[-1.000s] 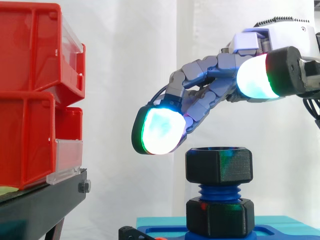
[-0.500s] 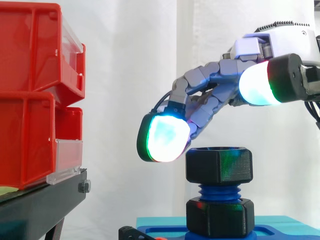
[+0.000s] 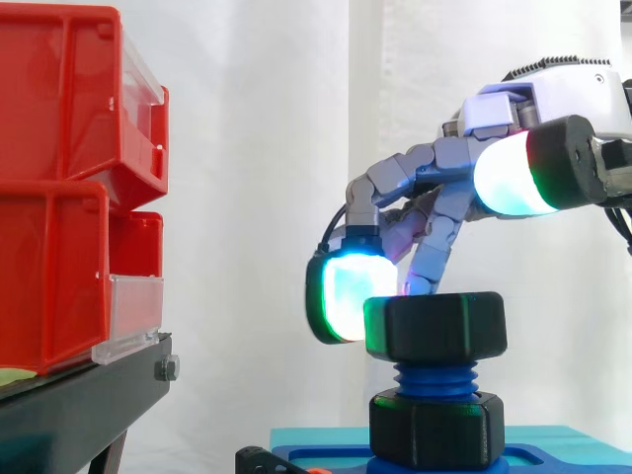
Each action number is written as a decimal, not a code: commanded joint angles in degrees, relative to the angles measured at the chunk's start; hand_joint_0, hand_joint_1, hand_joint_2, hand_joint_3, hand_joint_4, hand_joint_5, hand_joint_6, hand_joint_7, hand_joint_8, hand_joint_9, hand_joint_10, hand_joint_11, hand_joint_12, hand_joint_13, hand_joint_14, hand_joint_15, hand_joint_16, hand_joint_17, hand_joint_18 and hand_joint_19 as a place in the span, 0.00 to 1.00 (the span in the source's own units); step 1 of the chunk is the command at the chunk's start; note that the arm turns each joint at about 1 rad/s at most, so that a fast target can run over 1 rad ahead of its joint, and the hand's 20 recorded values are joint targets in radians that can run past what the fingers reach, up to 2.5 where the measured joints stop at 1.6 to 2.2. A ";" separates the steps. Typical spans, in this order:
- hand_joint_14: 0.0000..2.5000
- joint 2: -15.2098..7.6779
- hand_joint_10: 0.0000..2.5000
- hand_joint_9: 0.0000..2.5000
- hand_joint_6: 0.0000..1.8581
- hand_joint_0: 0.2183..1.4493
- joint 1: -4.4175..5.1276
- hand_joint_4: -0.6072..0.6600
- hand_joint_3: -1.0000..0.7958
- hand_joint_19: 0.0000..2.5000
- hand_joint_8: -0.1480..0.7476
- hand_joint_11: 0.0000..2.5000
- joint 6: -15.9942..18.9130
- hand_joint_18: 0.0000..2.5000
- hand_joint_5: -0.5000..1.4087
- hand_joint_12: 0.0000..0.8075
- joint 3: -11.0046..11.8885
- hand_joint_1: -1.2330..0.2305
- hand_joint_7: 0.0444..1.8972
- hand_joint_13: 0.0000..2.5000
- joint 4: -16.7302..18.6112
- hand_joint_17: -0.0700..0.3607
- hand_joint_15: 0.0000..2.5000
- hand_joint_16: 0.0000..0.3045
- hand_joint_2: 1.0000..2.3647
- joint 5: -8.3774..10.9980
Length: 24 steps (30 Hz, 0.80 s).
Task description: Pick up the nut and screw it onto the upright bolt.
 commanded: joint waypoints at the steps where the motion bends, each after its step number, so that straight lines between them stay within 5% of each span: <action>1: 0.00 0.02 0.00 0.45 0.27 0.22 -0.26 0.64 0.28 0.00 0.51 0.00 0.00 0.14 0.27 0.39 -0.01 0.74 0.68 0.25 0.01 0.38 0.00 0.14 0.00 -0.14; 10: 0.00 0.02 0.00 0.52 0.27 0.23 -1.14 0.58 0.28 0.00 0.48 0.00 -0.09 0.19 0.30 0.36 -0.01 0.72 0.77 0.29 0.19 0.36 0.00 0.13 0.00 -0.67; 17: 0.00 0.02 0.00 0.74 0.31 0.22 -1.58 0.52 0.28 0.05 0.33 0.09 -0.09 0.36 0.31 0.26 0.08 0.70 0.69 0.45 0.63 0.31 0.00 0.09 0.00 -1.11; 24: 0.00 0.02 0.01 0.78 0.33 0.22 -1.84 0.52 0.28 0.06 0.40 0.14 -0.09 0.39 0.30 0.27 2.45 0.72 0.67 0.48 0.10 0.30 0.01 0.08 0.00 -1.63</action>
